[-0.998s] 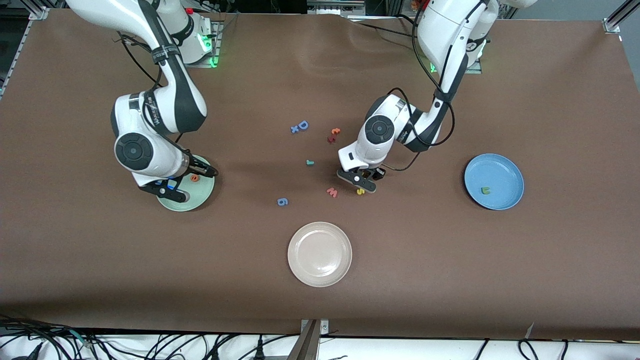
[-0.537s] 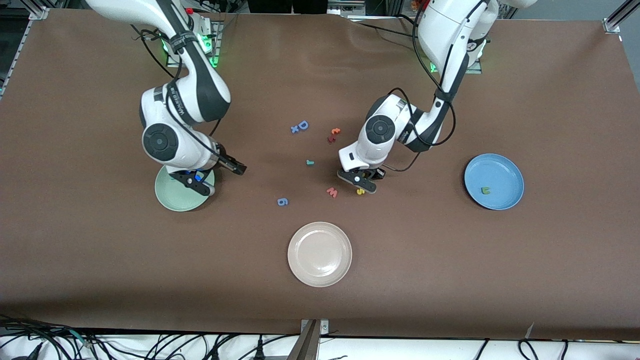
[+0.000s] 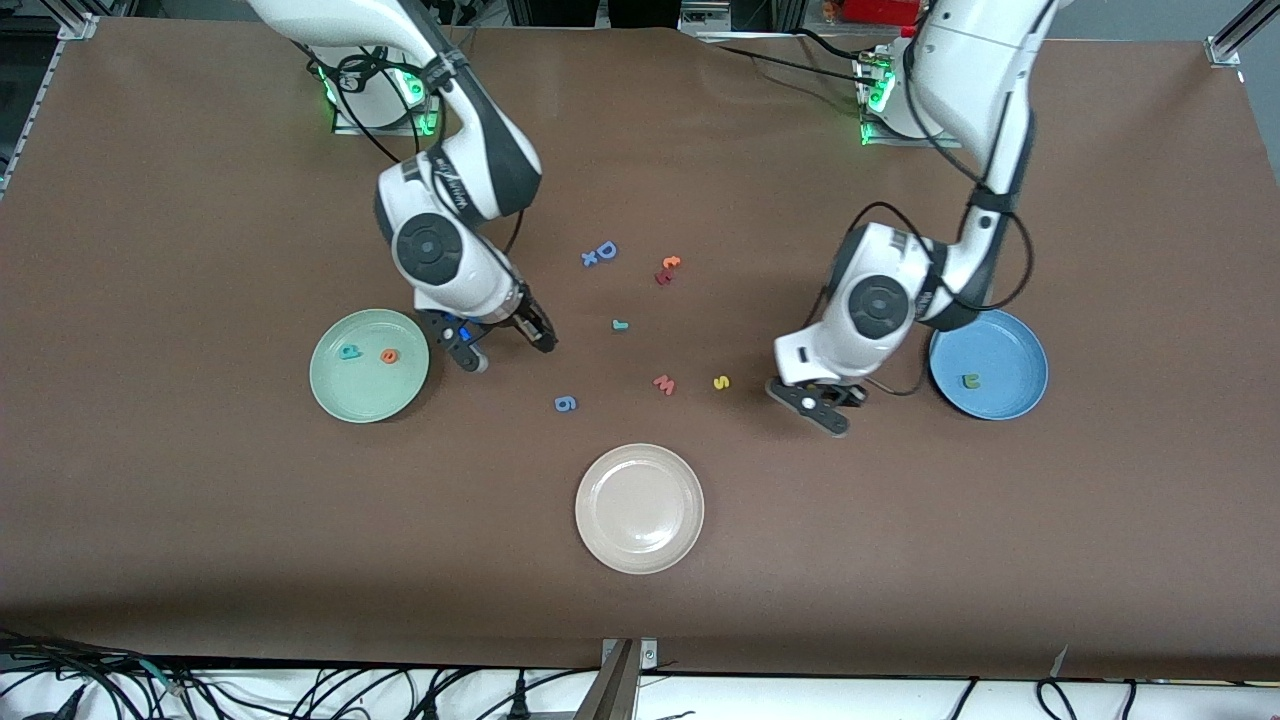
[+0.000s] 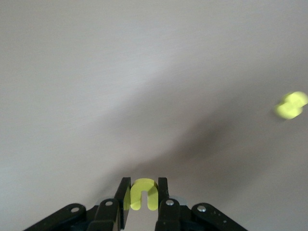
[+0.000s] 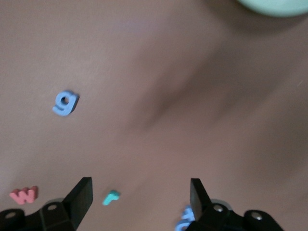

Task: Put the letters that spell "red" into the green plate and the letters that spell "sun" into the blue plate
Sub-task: 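Carry the yellow u to the blue plate while the right gripper reaches teal r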

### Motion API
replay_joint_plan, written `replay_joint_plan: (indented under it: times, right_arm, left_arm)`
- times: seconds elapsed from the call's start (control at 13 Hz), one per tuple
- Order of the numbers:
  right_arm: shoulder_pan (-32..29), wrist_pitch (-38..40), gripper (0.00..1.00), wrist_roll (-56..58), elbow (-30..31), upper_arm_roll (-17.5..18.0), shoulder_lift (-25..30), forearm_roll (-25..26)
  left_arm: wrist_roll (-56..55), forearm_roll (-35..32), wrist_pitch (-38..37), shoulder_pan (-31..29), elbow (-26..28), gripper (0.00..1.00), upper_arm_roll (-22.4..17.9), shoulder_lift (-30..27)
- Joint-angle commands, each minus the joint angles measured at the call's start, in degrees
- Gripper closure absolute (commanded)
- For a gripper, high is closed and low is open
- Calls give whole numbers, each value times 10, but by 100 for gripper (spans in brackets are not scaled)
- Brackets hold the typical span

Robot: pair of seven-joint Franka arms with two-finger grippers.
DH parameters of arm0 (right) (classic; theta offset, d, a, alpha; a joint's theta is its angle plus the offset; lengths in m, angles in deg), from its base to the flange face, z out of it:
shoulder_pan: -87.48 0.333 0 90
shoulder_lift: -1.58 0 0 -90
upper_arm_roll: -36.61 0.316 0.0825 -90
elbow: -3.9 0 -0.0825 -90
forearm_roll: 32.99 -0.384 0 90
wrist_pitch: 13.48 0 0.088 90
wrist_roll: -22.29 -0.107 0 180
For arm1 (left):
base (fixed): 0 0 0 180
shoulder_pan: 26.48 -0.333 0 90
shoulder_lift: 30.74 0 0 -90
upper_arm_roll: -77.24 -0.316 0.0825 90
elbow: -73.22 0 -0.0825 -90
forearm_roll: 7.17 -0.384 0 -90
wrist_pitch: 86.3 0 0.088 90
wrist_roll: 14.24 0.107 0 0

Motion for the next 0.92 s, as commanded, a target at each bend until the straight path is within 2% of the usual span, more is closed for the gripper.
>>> replay_joint_plan:
  times: [0.0, 0.38, 0.69, 0.84]
  right_arm:
    - [41, -44, 17, -52, -6, -4, -21, -7]
    - [93, -152, 23, -136, -6, -8, -76, 0]
    - [109, -185, 25, -146, -6, -10, -100, 4]
    - [116, -191, 27, -148, -6, -10, -113, 22]
  left_arm:
    - [115, 38, -21, -42, 8, 84, -16, -22]
    - [238, 51, -60, -113, 26, 83, -38, -52]
    - [350, 51, -60, -149, 38, 83, -55, -49]
    - [391, 51, -60, -163, 44, 82, -60, -46]
